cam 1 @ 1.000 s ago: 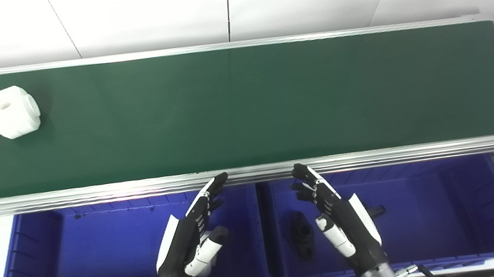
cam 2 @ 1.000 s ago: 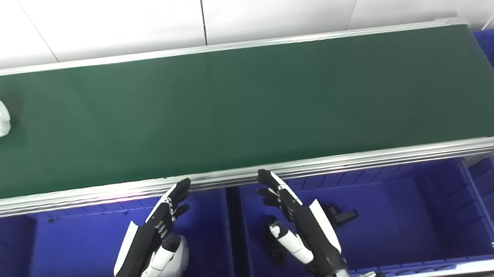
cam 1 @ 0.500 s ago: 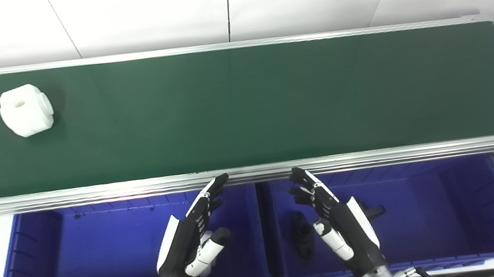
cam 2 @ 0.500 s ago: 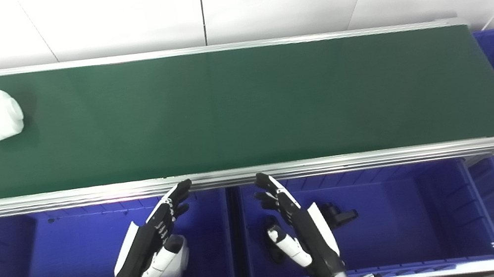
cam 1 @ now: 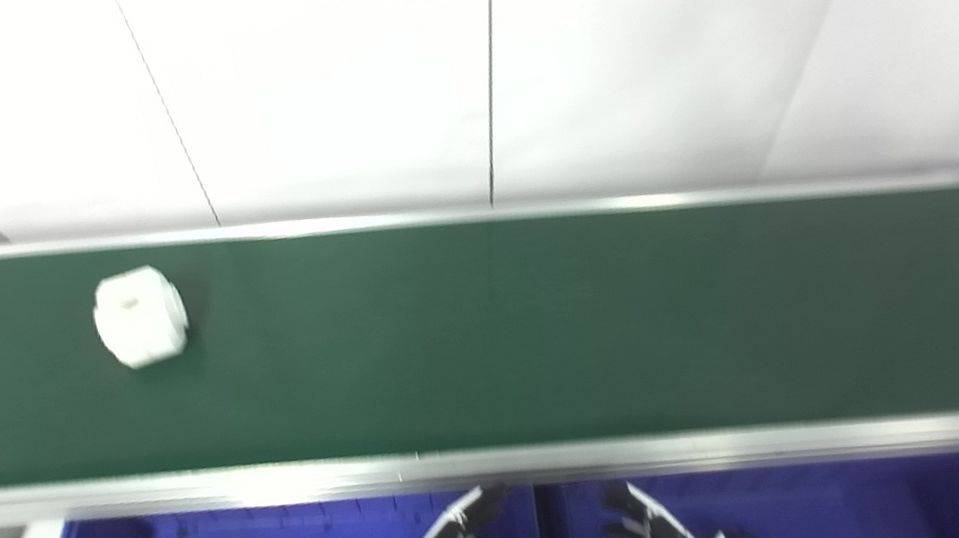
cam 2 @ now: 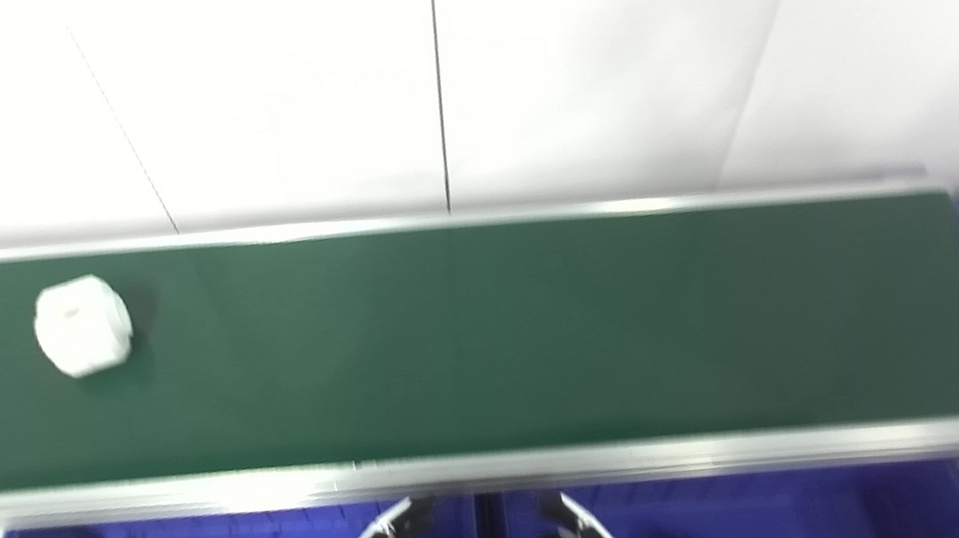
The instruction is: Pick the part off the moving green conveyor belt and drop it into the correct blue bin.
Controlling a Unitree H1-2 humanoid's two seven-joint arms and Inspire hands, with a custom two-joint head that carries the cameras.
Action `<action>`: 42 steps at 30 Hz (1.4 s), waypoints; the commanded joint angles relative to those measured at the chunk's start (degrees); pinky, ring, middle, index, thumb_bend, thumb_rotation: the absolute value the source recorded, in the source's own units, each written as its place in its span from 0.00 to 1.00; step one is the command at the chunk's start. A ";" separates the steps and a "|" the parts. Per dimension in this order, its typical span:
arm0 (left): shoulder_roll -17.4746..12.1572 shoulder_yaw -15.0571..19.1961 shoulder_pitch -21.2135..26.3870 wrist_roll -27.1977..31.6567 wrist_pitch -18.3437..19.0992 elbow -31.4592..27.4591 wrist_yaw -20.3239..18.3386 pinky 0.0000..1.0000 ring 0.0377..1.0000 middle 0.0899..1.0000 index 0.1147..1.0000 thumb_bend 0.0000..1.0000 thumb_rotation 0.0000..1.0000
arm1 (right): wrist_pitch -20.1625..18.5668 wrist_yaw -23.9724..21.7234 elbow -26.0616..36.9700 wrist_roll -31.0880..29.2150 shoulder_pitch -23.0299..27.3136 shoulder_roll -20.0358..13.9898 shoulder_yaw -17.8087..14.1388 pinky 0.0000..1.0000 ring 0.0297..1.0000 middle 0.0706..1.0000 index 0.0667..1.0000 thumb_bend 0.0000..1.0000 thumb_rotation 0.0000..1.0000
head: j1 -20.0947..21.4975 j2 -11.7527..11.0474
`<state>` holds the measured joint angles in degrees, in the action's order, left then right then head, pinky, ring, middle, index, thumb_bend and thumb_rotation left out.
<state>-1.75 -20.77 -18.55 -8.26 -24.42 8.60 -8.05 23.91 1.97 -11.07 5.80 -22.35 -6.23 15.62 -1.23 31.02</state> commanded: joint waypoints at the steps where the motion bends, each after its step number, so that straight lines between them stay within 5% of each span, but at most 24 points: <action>1: -0.19 -0.68 -0.31 0.07 -2.42 -3.57 0.71 0.76 0.86 0.88 0.81 0.80 0.76 | 3.01 0.48 0.97 -0.50 -0.05 -0.47 0.20 0.77 0.82 0.89 0.90 0.91 0.93 | -0.81 0.19; 8: -2.68 -2.23 -1.32 2.33 -2.30 -14.54 -2.22 0.70 0.82 0.83 0.78 0.84 0.68 | 3.01 0.39 0.71 -0.70 0.37 -0.68 0.95 0.78 0.83 0.90 0.92 0.89 0.93 | -2.61 0.43; 14: -3.48 -2.94 1.43 -0.62 1.49 -27.74 -4.14 0.65 0.80 0.82 0.74 0.91 0.57 | 3.01 -0.49 0.90 -1.52 0.53 -0.83 0.90 0.83 0.86 0.91 0.94 0.89 0.93 | -4.64 0.91; 19: -5.19 1.93 9.77 -9.67 5.12 -35.56 -4.97 0.67 0.81 0.83 0.76 0.99 0.45 | 3.00 -1.45 0.52 -2.68 0.98 -0.51 0.51 0.87 0.89 0.92 0.95 0.90 0.94 | -5.93 1.19; 31: -14.97 10.95 25.61 -19.66 9.42 -29.76 -7.05 0.72 0.86 0.85 0.78 0.98 0.35 | 2.99 -0.33 1.02 -0.97 0.97 -0.14 0.59 0.82 0.86 0.91 0.94 0.90 0.99 | -6.32 1.47; 42: -21.71 10.31 39.96 -26.82 11.18 -15.64 -9.24 0.69 0.83 0.82 0.76 1.00 0.26 | 3.00 -1.55 1.36 -2.28 0.91 -0.63 -0.36 0.81 0.85 0.90 0.94 0.90 0.99 | -7.83 1.47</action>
<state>-22.32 -10.60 18.61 -34.62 -13.10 -7.26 -17.43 23.93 0.78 -11.39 3.99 -21.34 -6.60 15.61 -8.96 32.43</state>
